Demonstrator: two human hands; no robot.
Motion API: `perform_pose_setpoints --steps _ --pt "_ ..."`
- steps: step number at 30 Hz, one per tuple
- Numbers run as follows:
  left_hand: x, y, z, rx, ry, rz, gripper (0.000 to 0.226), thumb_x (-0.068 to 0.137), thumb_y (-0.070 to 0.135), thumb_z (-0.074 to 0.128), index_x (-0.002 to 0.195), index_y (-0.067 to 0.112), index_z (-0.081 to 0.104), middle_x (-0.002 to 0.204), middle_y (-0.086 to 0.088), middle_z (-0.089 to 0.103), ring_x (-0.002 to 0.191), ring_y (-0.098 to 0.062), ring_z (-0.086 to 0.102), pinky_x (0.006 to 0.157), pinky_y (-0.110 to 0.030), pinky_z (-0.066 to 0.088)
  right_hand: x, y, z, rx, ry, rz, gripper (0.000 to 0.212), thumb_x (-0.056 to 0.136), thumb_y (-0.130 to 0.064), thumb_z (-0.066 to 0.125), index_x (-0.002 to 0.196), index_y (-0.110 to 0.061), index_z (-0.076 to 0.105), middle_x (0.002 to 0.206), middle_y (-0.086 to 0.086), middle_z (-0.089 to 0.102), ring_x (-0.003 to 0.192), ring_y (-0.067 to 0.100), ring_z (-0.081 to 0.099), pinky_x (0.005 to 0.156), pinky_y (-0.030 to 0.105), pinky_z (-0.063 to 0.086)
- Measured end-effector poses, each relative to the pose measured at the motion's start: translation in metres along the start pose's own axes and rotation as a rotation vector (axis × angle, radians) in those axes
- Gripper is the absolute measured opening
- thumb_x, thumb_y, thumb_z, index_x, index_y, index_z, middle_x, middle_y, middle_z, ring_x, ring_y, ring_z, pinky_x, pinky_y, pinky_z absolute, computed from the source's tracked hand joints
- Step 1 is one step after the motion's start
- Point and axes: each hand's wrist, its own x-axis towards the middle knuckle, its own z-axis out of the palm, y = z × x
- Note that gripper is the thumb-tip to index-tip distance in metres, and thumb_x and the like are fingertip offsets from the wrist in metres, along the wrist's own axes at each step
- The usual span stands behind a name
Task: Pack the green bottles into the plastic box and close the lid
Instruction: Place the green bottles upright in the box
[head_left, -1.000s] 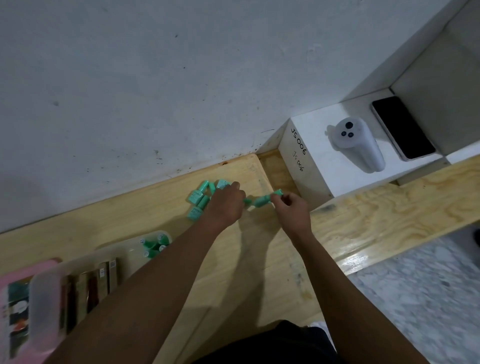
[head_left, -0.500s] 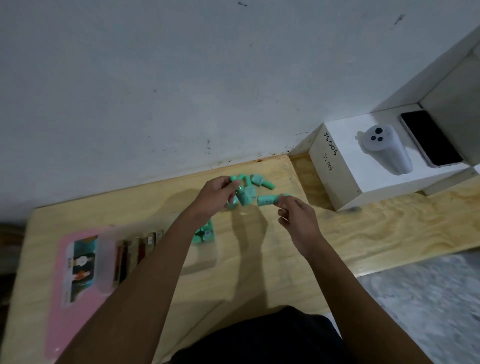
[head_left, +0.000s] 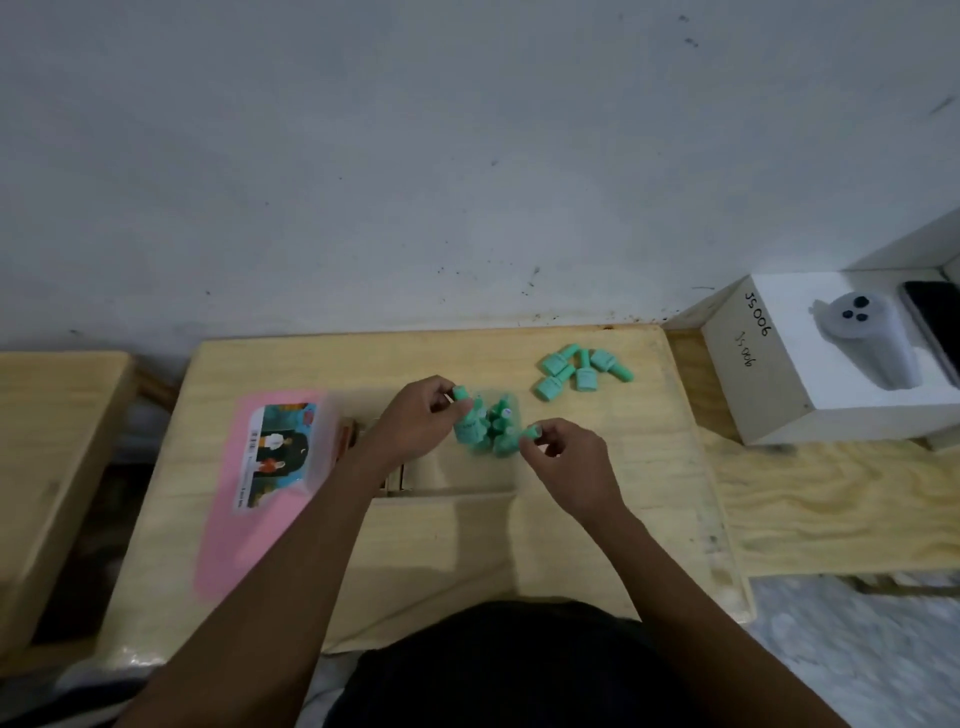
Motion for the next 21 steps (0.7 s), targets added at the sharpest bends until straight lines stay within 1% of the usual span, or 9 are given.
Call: perform_pose_setpoints --steps 1,3,5,7,9,11,16,21 --pt "-0.003 -0.005 0.000 0.019 -0.001 0.008 0.023 0.090 0.031 0.061 0.100 0.011 0.062 0.087 -0.020 0.069 0.068 -0.016 0.056 0.064 -0.031 0.043 -0.001 -0.002 0.006 -0.128 -0.008 -0.018 0.014 0.083 -0.036 0.070 0.093 -0.026 0.071 0.081 -0.016 0.066 0.068 0.002 0.061 0.061 0.023 0.047" --pt "-0.008 -0.013 0.003 0.080 0.002 0.016 0.024 0.089 0.032 0.063 0.100 0.011 0.062 0.082 -0.016 0.068 0.062 -0.014 0.053 0.059 -0.028 0.041 -0.001 0.000 0.018 -0.329 -0.005 -0.062 0.019 0.084 -0.040 0.066 0.097 -0.026 0.070 0.088 -0.013 0.066 0.081 0.008 0.061 0.064 0.026 0.045" --pt "-0.012 -0.021 0.009 0.137 0.012 0.014 0.023 0.087 0.033 0.064 0.099 0.014 0.061 0.078 -0.008 0.065 0.060 -0.013 0.053 0.056 -0.026 0.039 0.000 0.004 0.026 -0.441 0.004 -0.105 0.024 0.085 -0.040 0.064 0.102 -0.024 0.071 0.095 -0.006 0.064 0.095 0.014 0.058 0.070 0.029 0.046" --pt "-0.015 -0.026 0.016 0.177 0.027 0.023 0.019 0.086 0.031 0.065 0.097 0.015 0.060 0.080 -0.006 0.064 0.065 -0.016 0.056 0.057 -0.026 0.042 0.001 0.007 0.033 -0.520 0.004 -0.112 0.027 0.086 -0.039 0.064 0.107 -0.024 0.071 0.100 -0.002 0.061 0.102 0.018 0.055 0.075 0.032 0.047" --pt "-0.016 -0.030 0.023 0.205 0.034 0.036 0.020 0.085 0.029 0.067 0.097 0.014 0.061 0.085 -0.010 0.066 0.073 -0.023 0.060 0.065 -0.032 0.047 0.001 0.007 0.037 -0.573 0.002 -0.099 0.028 0.086 -0.039 0.064 0.109 -0.025 0.071 0.103 0.000 0.060 0.104 0.020 0.053 0.078 0.034 0.047" --pt "-0.016 -0.033 0.030 0.217 0.039 0.040 0.021 0.084 0.029 0.067 0.097 0.013 0.061 0.086 -0.010 0.066 0.075 -0.024 0.062 0.069 -0.036 0.049 0.002 0.006 0.041 -0.610 0.007 -0.097 0.027 0.087 -0.039 0.063 0.108 -0.024 0.072 0.104 0.002 0.060 0.104 0.022 0.053 0.077 0.035 0.048" --pt "-0.013 -0.035 0.043 0.251 0.059 0.055 0.018 0.083 0.027 0.068 0.092 0.014 0.061 0.084 -0.006 0.067 0.069 -0.022 0.059 0.067 -0.038 0.051 0.004 0.001 0.045 -0.648 0.028 -0.088 0.028 0.087 -0.040 0.063 0.109 -0.023 0.071 0.105 0.003 0.060 0.104 0.023 0.053 0.075 0.037 0.049" --pt "-0.009 -0.038 0.052 0.325 0.058 0.065 0.011 0.083 0.023 0.064 0.090 0.016 0.062 0.084 -0.005 0.069 0.074 -0.024 0.064 0.066 -0.034 0.051 0.001 0.005 0.046 -0.669 0.043 -0.108 0.030 0.088 -0.042 0.060 0.110 -0.023 0.070 0.103 0.002 0.060 0.099 0.021 0.054 0.071 0.035 0.049"
